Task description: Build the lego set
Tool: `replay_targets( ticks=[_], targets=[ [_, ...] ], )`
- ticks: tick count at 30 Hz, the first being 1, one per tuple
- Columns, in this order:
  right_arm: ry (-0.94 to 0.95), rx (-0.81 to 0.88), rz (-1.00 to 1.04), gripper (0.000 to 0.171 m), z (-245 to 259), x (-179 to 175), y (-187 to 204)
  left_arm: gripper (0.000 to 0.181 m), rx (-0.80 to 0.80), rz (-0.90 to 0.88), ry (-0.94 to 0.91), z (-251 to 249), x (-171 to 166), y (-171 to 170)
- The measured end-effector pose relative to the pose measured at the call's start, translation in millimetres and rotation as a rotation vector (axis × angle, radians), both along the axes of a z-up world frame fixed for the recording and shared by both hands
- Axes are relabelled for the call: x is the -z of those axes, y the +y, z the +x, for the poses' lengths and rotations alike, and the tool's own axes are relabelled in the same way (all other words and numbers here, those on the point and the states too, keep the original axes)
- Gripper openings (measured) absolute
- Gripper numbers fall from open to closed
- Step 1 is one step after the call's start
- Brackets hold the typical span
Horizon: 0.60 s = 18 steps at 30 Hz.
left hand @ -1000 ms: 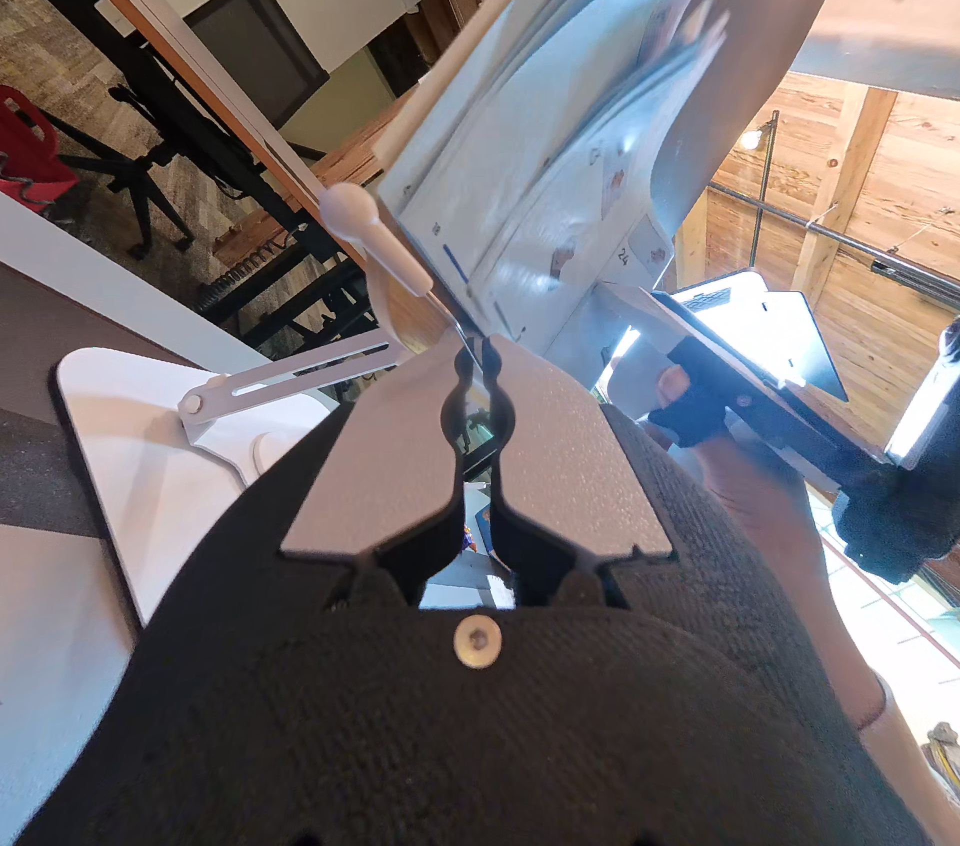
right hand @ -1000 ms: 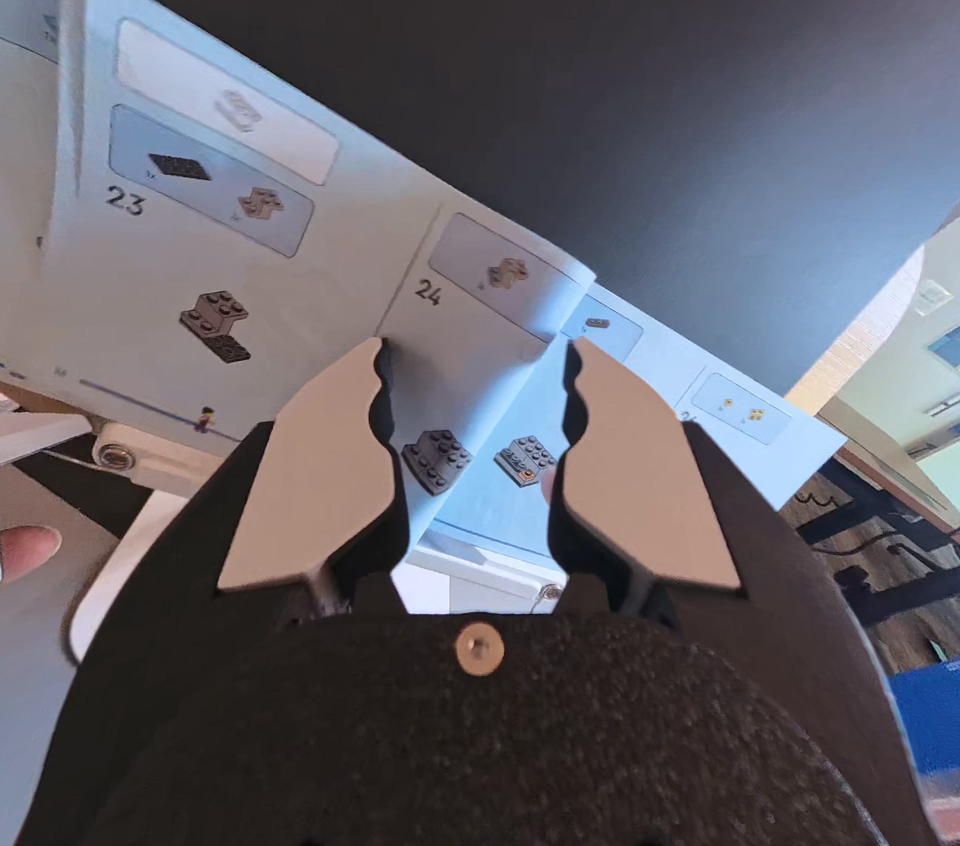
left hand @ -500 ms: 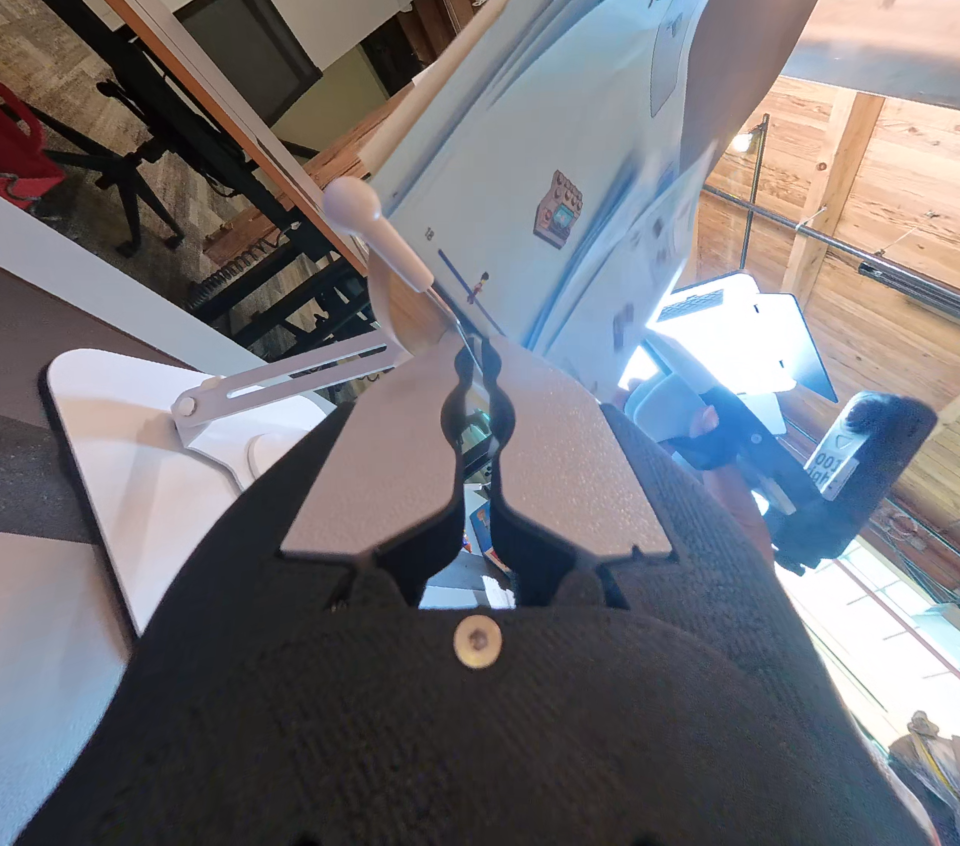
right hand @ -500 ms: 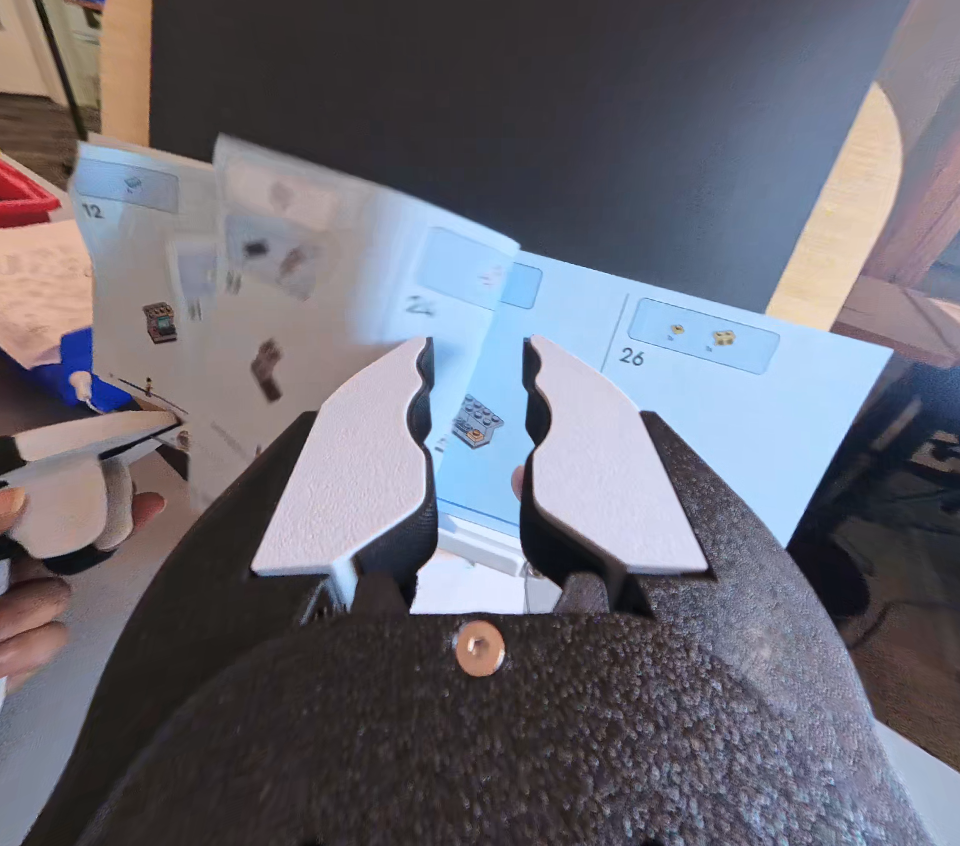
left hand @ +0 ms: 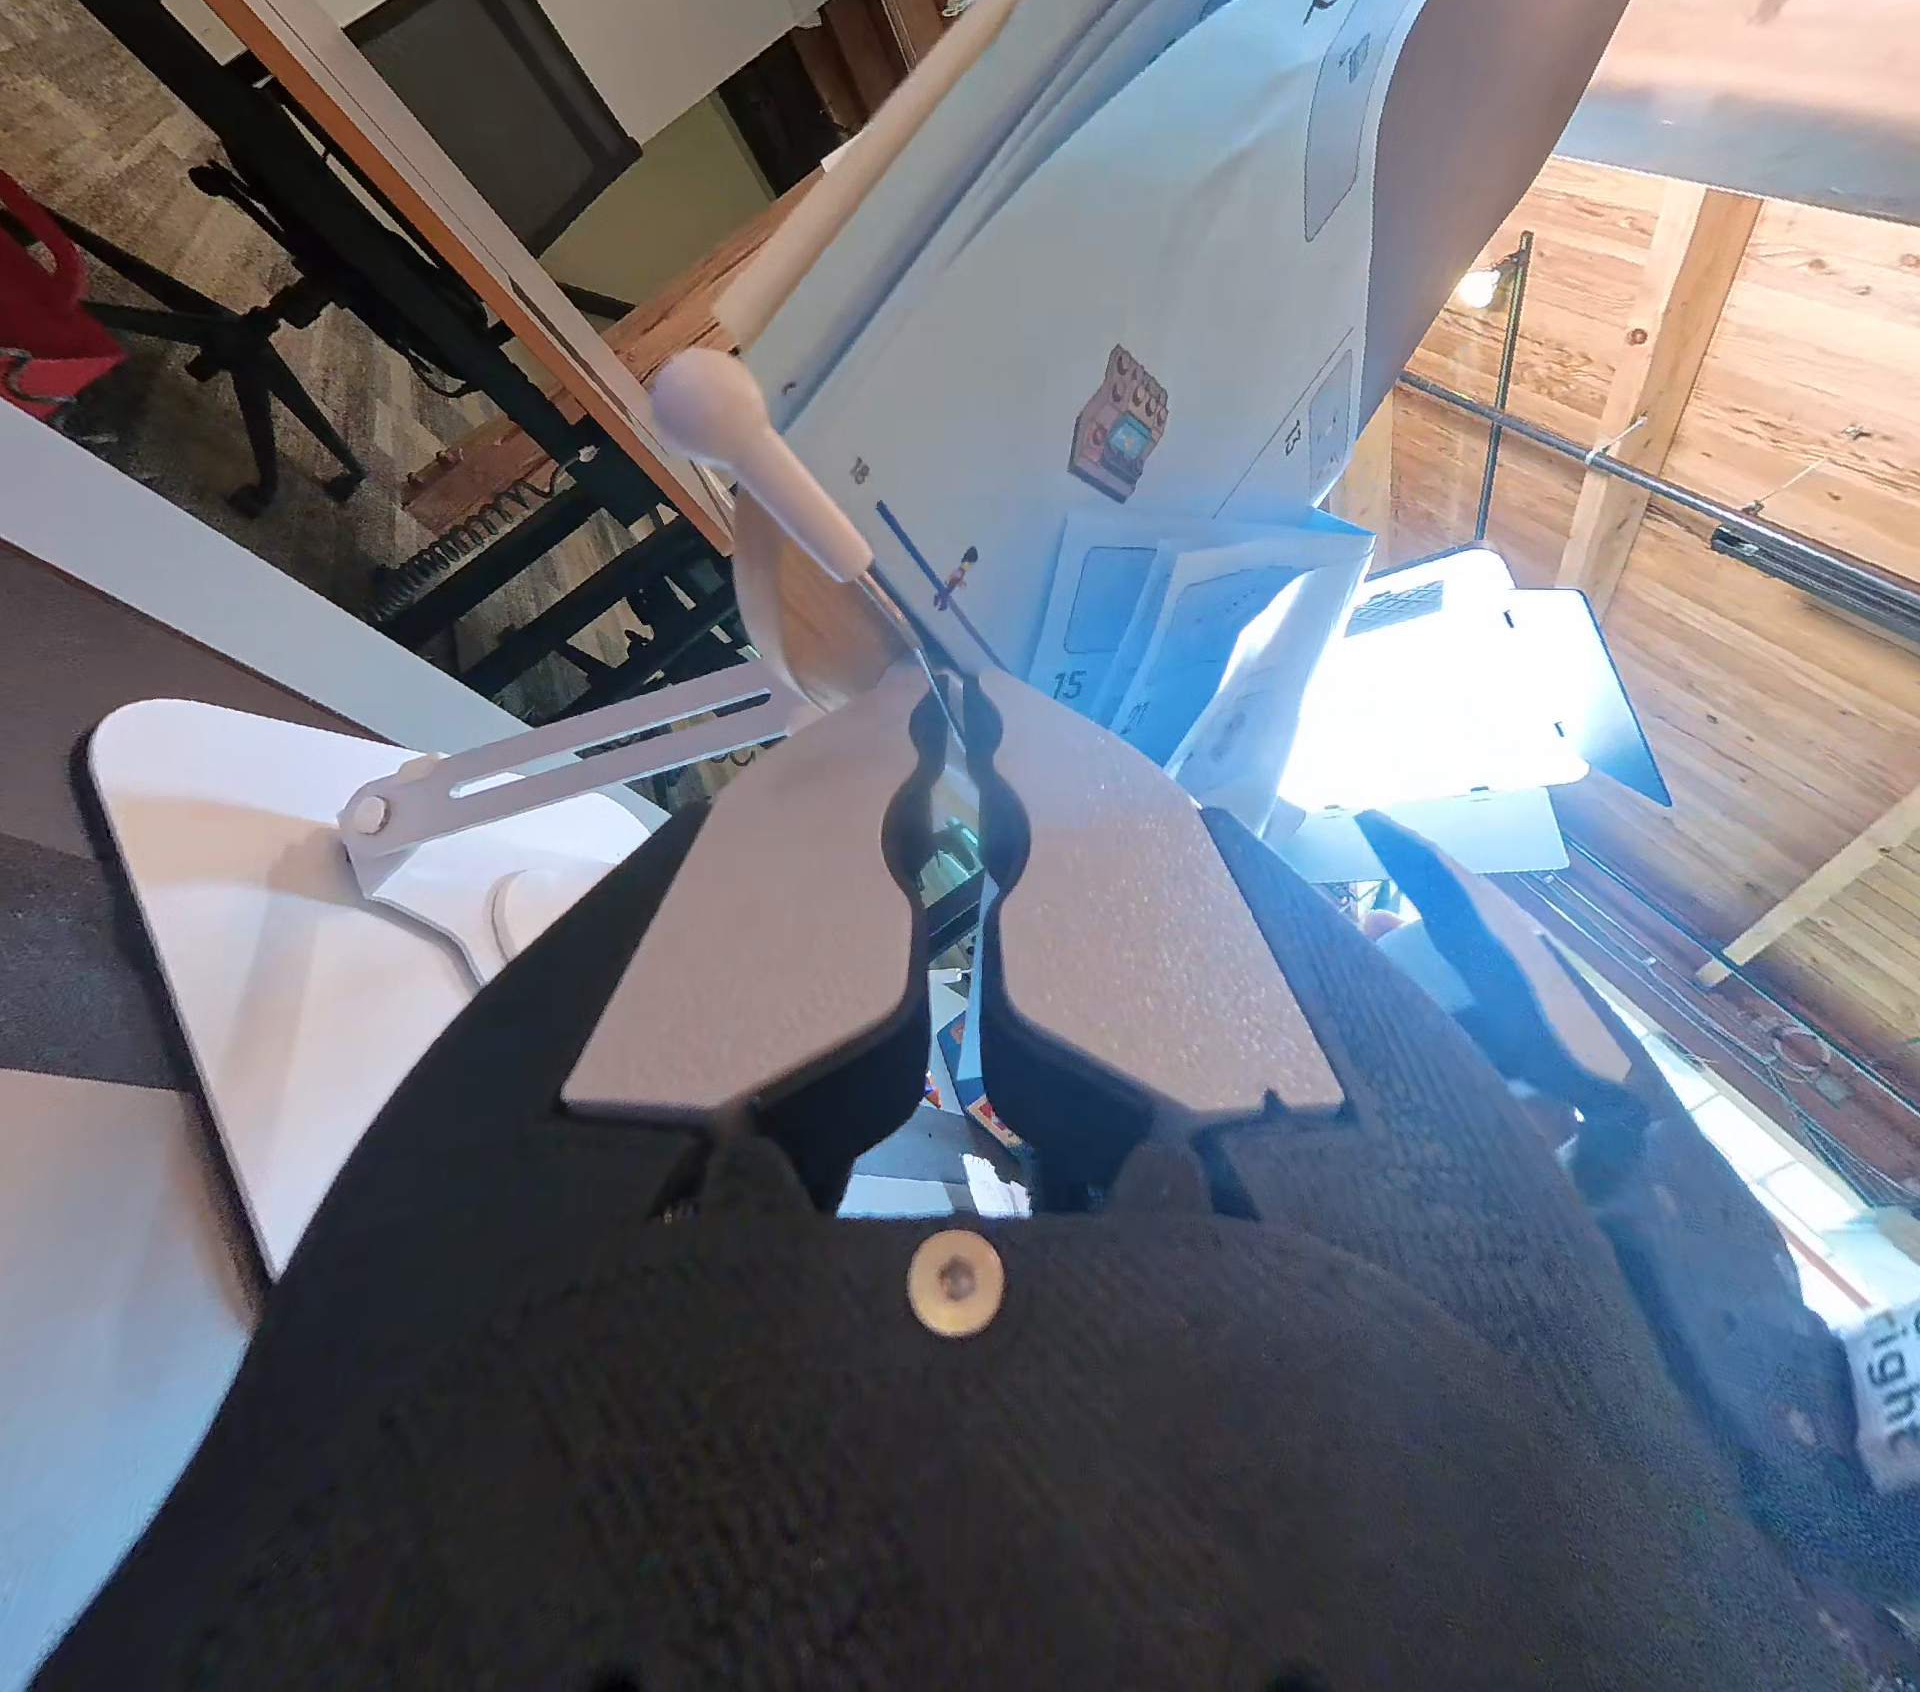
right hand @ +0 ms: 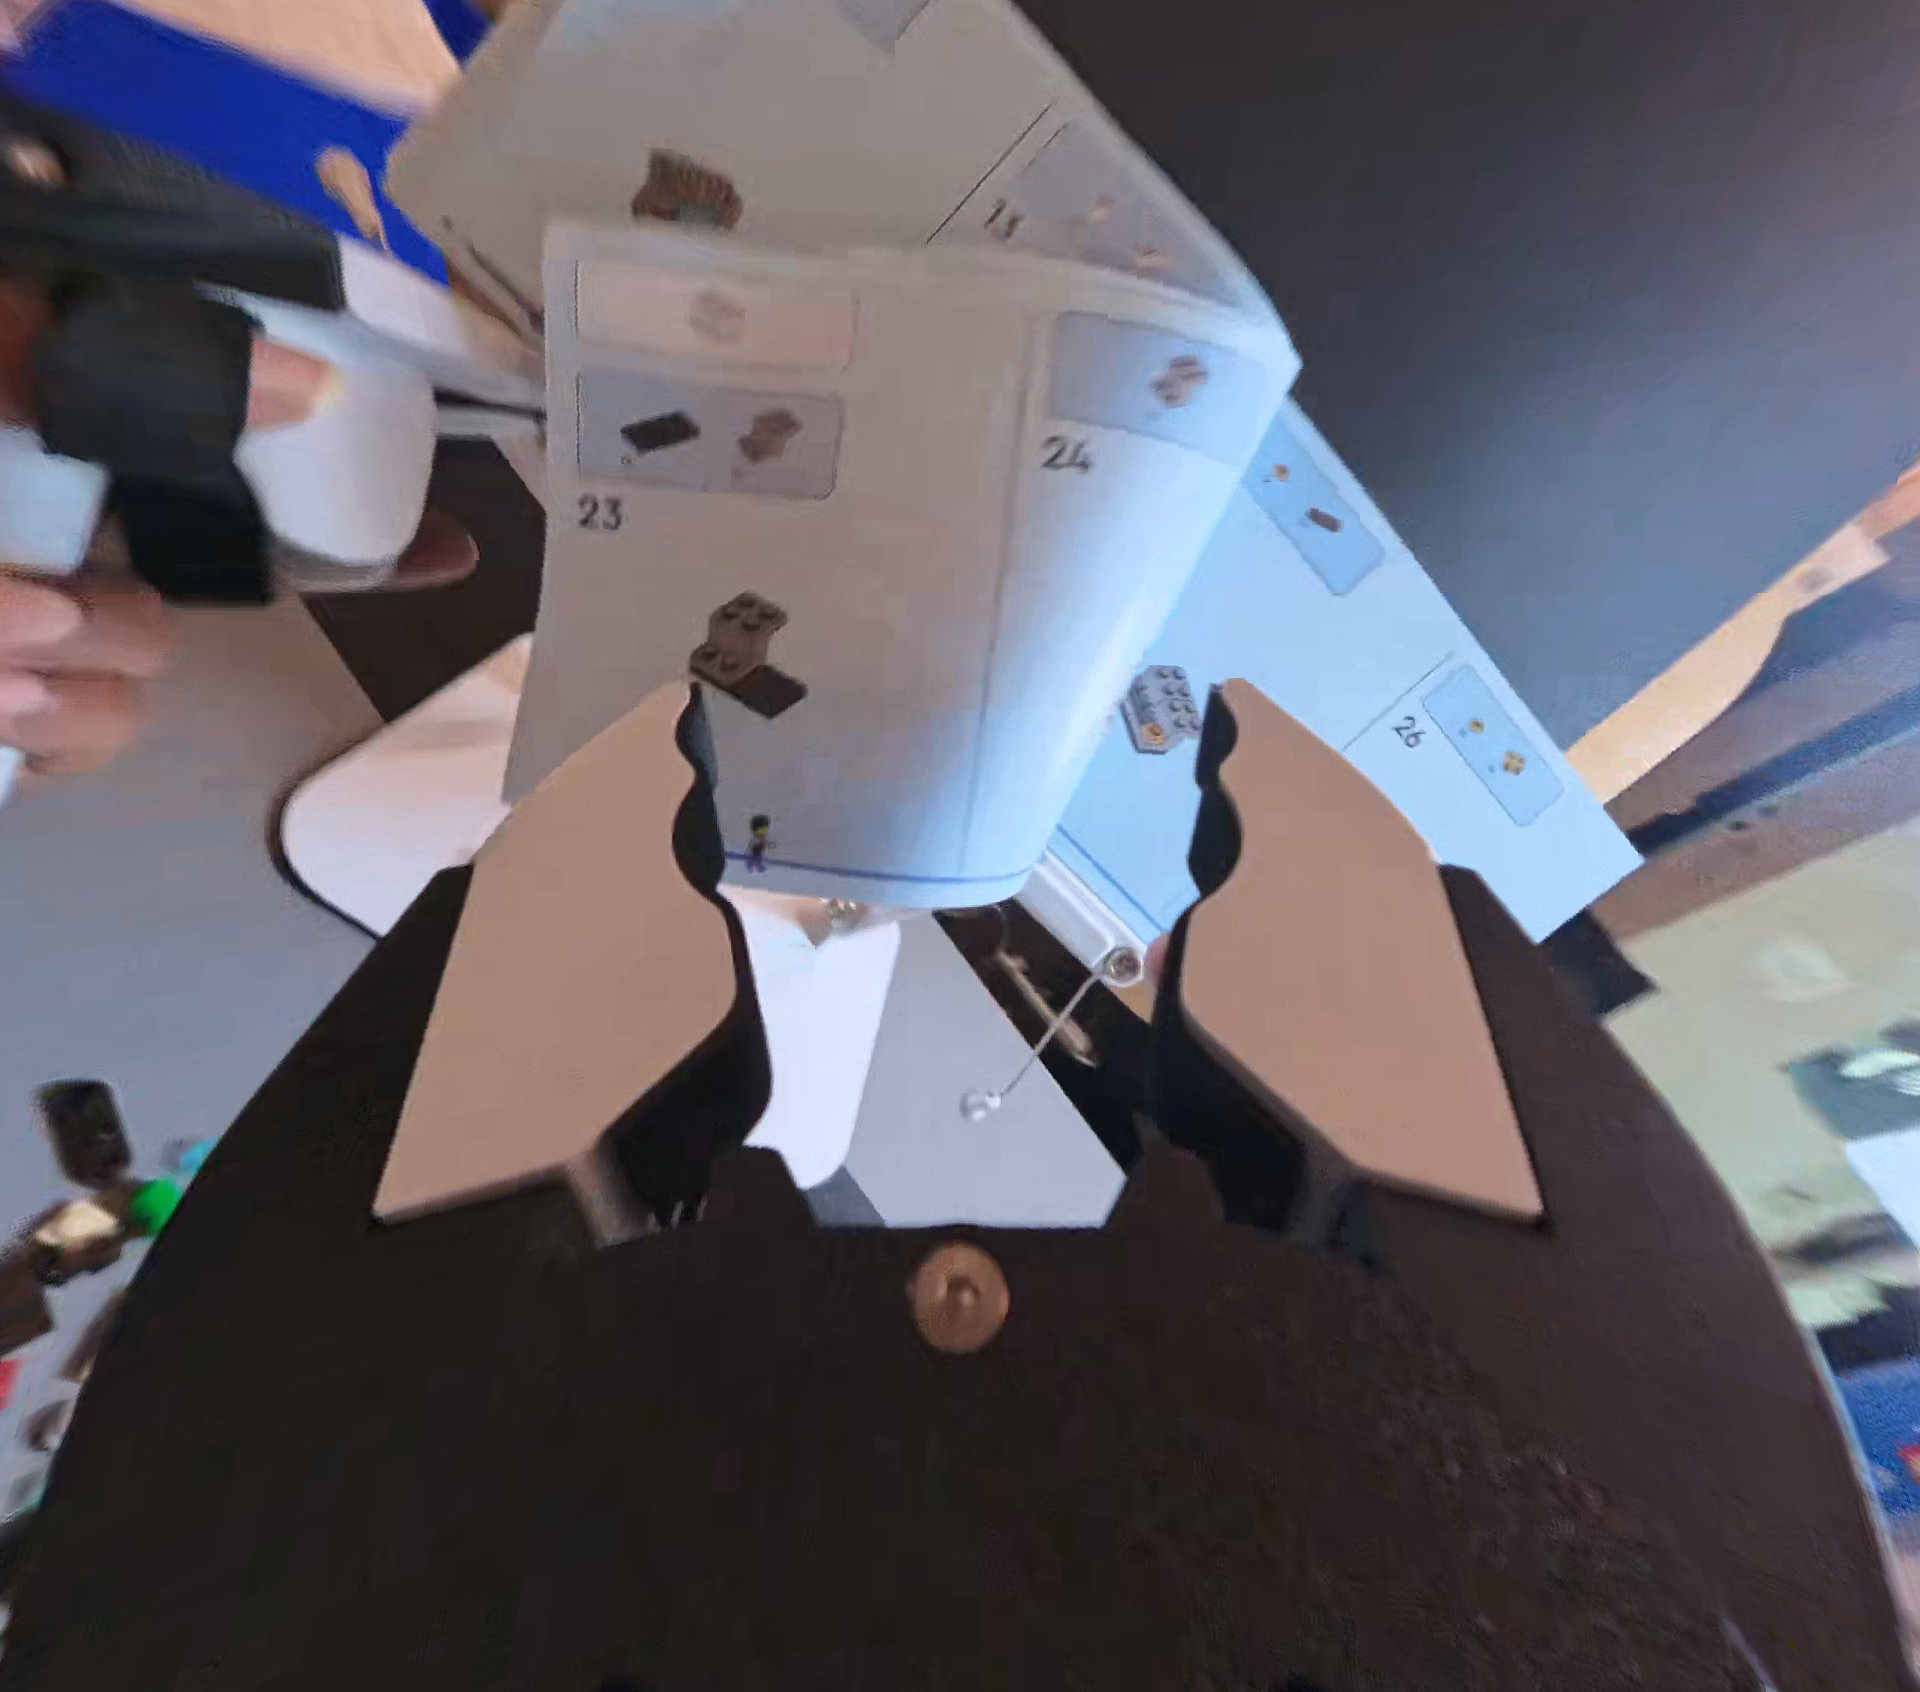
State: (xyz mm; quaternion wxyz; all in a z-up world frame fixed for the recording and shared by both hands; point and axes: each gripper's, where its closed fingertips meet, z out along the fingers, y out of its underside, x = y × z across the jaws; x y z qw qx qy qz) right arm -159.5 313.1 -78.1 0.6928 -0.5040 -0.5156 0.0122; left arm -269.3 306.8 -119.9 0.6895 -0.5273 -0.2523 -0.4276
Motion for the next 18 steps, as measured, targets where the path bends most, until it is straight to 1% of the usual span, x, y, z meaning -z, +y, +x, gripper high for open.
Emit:
replay_targets(
  ticks=[1, 2, 3, 5, 7, 10, 11, 12, 13, 15, 17, 18],
  targets=[
    [-0.042, 0.05, 0.019, 0.093, -3, 9, 5, 0.003, 0.0, -0.002, 0.0, 0, 0, 0],
    [-0.06, 0.085, 0.009, 0.092, -5, 15, 12, 0.003, 0.002, -0.004, 0.0, 0, 0, -1],
    [-0.057, 0.1, -0.01, 0.086, -6, 17, 18, 0.002, 0.005, -0.006, -0.002, 1, 0, -1],
    [-0.015, 0.119, -0.022, 0.062, 0, 9, 27, 0.002, 0.008, -0.009, -0.001, 1, 0, -2],
    [0.031, 0.114, -0.027, 0.043, 7, -4, 30, 0.002, 0.014, -0.005, -0.005, 0, 0, -1],
    [0.079, 0.101, -0.074, 0.025, 20, -14, 37, 0.002, 0.015, 0.003, -0.02, 0, 0, 0],
    [0.087, 0.099, -0.099, 0.025, 24, -14, 40, 0.002, 0.015, 0.004, -0.021, 0, -1, 0],
    [0.101, 0.09, -0.123, 0.026, 27, -14, 40, 0.002, 0.014, 0.004, -0.019, 0, -1, 0],
    [0.106, 0.056, -0.146, 0.037, 25, -14, 35, 0.002, 0.013, 0.003, -0.018, 0, -1, 0],
    [0.082, 0.001, -0.16, 0.066, 15, -6, 16, 0.002, 0.012, 0.001, -0.016, 0, -2, 0],
    [0.007, -0.005, -0.119, 0.089, 0, 10, -2, 0.002, 0.007, -0.001, -0.011, 0, -2, 0],
    [-0.032, 0.009, -0.085, 0.095, -6, 19, -7, 0.002, 0.008, -0.001, -0.013, 0, -2, 0]
  ],
)
